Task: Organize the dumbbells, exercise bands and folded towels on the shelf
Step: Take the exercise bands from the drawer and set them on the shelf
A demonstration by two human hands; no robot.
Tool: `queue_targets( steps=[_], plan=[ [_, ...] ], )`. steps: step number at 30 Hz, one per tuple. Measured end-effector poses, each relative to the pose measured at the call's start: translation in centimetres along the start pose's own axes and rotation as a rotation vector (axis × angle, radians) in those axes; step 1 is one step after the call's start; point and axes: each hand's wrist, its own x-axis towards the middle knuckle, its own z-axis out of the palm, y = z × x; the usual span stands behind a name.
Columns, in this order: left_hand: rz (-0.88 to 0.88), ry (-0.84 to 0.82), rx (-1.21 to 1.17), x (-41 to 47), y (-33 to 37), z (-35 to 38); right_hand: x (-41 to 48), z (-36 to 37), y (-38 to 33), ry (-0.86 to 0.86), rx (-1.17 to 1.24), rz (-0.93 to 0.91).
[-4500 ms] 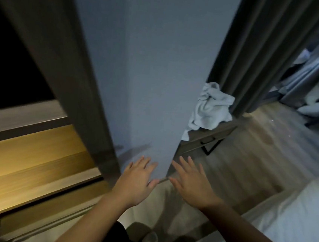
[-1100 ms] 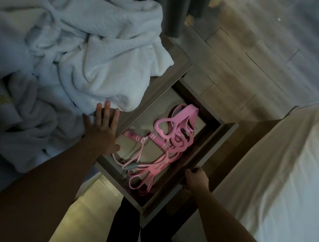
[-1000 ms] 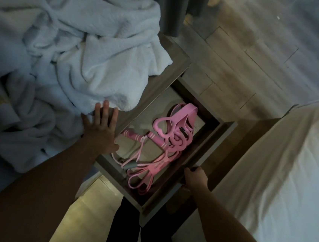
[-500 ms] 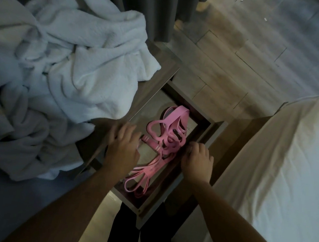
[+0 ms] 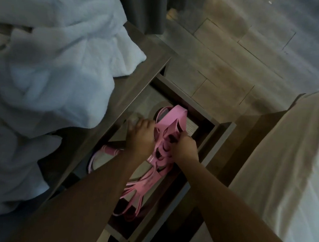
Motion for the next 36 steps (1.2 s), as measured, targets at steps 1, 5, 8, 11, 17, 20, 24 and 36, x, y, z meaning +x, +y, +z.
queue_targets(
  steps=[1, 5, 8, 11, 17, 20, 24, 36],
  plan=[
    [-0.032, -0.041, -0.021, 0.3, -0.3, 0.5, 0.2, 0.4, 0.2, 0.009, 0.008, -0.004],
    [-0.134, -0.106, -0.070, 1.1, -1.0, 1.3, 0.4, 1.3, 0.3, 0.029, 0.015, -0.003],
    [-0.135, -0.048, -0.105, 1.3, -1.1, 1.4, 0.3, 1.6, 0.1, 0.062, 0.026, 0.013],
    [-0.165, -0.035, -0.184, 1.2, -1.4, 1.4, 0.1, 1.6, -0.2, 0.086, 0.020, 0.036],
    [-0.207, -0.044, -0.387, 0.4, -2.0, 1.1, 0.1, 0.8, -0.6, 0.003, -0.083, 0.091],
    [-0.206, -0.052, -0.431, 0.0, -2.1, 1.0, 0.2, 0.9, -0.6, 0.078, -0.013, 0.121],
    [-0.195, -0.065, -0.456, -0.2, -2.0, 1.2, -0.2, 1.4, -0.5, 0.132, 0.086, 0.110],
    [-0.192, -0.053, -0.507, -0.2, -2.3, 1.4, 0.5, 1.9, -0.7, 0.284, 0.529, 0.167]
  ],
)
